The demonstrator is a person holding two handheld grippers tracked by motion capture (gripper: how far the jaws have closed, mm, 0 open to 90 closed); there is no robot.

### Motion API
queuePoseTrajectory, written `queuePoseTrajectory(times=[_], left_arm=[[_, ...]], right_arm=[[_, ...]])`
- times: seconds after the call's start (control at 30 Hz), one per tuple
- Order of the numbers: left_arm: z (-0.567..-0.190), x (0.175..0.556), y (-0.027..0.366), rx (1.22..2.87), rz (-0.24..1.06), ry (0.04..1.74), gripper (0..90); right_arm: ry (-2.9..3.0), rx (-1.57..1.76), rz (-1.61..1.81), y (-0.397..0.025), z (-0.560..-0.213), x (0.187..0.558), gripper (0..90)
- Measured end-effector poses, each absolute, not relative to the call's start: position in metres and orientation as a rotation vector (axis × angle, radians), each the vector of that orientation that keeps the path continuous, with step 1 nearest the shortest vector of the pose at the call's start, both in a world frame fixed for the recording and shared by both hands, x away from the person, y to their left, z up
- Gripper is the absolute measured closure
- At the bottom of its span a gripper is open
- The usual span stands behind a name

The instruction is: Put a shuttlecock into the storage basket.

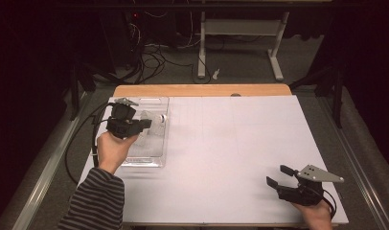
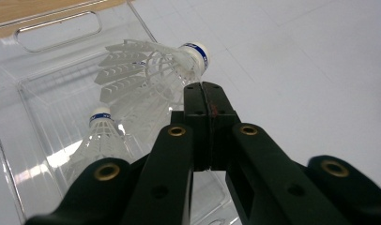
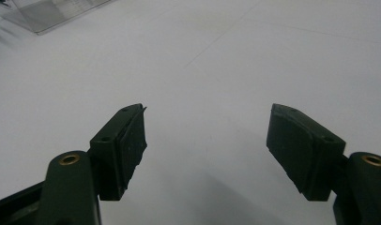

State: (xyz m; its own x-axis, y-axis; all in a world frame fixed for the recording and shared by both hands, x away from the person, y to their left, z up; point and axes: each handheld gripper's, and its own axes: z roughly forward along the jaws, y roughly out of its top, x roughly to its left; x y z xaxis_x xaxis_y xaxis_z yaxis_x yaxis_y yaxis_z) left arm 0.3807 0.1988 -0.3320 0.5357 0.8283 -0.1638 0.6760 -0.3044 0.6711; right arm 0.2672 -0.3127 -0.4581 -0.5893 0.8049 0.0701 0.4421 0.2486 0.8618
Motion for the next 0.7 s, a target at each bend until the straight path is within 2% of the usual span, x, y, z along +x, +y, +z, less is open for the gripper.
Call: queuePoseTrajectory(times=[0.7], left_arm=[[-0.346, 0.408, 0.206, 2.022, 0.296, 1.328, 89.7]], right_arm=[[2.142, 1.14, 1.282, -0.313, -0.458, 0.267, 29.3]])
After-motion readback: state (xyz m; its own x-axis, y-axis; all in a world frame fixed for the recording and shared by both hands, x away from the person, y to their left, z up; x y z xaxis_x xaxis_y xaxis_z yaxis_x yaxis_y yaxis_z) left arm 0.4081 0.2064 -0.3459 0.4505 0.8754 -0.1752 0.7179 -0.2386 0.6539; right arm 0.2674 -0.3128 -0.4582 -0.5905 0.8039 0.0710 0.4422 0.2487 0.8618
